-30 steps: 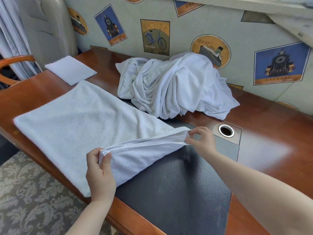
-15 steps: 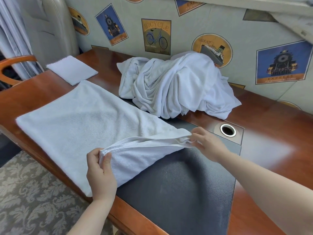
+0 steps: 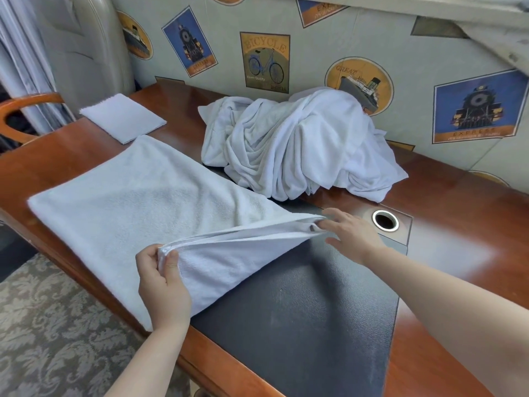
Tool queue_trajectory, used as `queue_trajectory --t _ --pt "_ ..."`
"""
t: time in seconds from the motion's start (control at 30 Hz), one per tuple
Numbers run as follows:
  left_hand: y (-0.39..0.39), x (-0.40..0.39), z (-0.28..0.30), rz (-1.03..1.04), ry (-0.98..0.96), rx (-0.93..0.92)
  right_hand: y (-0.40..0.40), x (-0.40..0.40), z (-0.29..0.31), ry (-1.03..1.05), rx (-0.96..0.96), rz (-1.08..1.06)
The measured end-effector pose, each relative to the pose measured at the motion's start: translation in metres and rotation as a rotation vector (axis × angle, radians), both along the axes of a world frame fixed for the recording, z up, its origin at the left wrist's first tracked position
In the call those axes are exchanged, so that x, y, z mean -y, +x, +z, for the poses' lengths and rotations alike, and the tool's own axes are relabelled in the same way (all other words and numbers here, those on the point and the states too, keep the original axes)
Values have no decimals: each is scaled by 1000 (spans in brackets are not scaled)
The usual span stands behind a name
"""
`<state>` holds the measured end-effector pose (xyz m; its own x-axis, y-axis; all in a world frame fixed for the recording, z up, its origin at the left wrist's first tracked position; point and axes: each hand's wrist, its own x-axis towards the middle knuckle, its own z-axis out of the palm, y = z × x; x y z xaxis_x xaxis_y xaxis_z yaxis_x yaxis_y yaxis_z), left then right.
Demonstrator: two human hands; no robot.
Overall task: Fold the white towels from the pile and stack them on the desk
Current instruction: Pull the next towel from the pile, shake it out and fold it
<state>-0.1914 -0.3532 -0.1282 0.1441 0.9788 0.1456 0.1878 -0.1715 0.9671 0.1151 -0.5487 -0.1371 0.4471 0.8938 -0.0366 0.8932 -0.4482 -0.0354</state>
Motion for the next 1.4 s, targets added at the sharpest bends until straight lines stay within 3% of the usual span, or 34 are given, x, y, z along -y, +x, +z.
queue_trajectory --t 0.27,0.37,0.47,0.6,0.77,0.9,0.97,1.1,1.2,1.3,1.4 --pt "-4 -16 1 10 -40 -42 -11 6 7 371 -292 -137" --pt "-8 -32 11 -35 -22 -67 -8 9 33 408 -202 -58" --pt "-3 -53 40 -46 56 -58 0 0 84 319 -101 59" --pt "14 -96 123 -39 280 -42 13 -25 174 214 127 158" --pt "18 -143 274 -18 574 15 8 -43 312 244 428 214" --pt "3 -154 394 10 699 118 -18 -39 416 416 655 340" --pt "-7 -155 441 47 737 151 -34 -35 457 510 650 346" --pt "-16 -158 501 114 711 216 -64 -25 518 617 532 329" --pt "-9 -157 516 167 572 337 -100 -19 539 705 479 387" --pt "1 -157 517 180 397 458 -151 -17 535 834 513 598" --pt "15 -152 516 148 319 498 -203 -22 528 809 403 872"
